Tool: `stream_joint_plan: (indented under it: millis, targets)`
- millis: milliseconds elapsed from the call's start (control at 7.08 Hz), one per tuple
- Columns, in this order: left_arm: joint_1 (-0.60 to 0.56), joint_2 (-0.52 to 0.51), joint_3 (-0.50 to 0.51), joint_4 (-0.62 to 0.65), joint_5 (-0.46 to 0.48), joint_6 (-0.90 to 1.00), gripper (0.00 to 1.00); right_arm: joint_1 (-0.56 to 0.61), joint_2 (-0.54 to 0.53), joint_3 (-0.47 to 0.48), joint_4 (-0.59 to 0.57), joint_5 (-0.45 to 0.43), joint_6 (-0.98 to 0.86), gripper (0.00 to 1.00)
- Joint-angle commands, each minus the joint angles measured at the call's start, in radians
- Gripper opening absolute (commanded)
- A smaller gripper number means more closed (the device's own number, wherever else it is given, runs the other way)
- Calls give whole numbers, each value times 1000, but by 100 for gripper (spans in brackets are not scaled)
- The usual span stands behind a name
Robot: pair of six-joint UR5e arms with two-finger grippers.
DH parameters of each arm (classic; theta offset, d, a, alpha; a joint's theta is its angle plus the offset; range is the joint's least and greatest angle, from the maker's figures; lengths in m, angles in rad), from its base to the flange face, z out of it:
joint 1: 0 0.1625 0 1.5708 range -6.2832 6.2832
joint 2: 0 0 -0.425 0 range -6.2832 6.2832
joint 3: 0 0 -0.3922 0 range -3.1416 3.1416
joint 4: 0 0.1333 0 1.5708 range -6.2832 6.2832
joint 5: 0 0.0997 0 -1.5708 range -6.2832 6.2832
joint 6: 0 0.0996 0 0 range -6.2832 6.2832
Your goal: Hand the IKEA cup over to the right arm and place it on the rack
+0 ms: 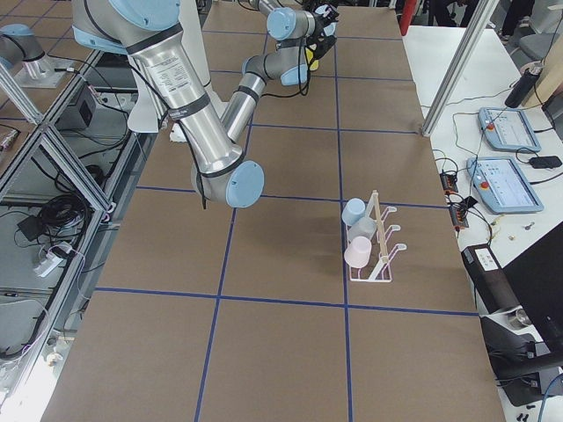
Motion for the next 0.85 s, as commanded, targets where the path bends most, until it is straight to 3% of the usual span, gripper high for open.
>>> stream_joint_plan:
  millis: [0,141,424,706]
  targets:
    - [-51,4,16,61,12,8,95,24,-24,-2,-5,5,-52,0]
    - [-88,13,16,120,10,29,95,59,-50,-2,-14,13,-78,0]
    - [-101,104,7,132,9,153,98,138,-162,-16,-49,24,-338,0]
    - [-113,133,1,132,6,195,98,241,-167,-30,-336,42,-774,0]
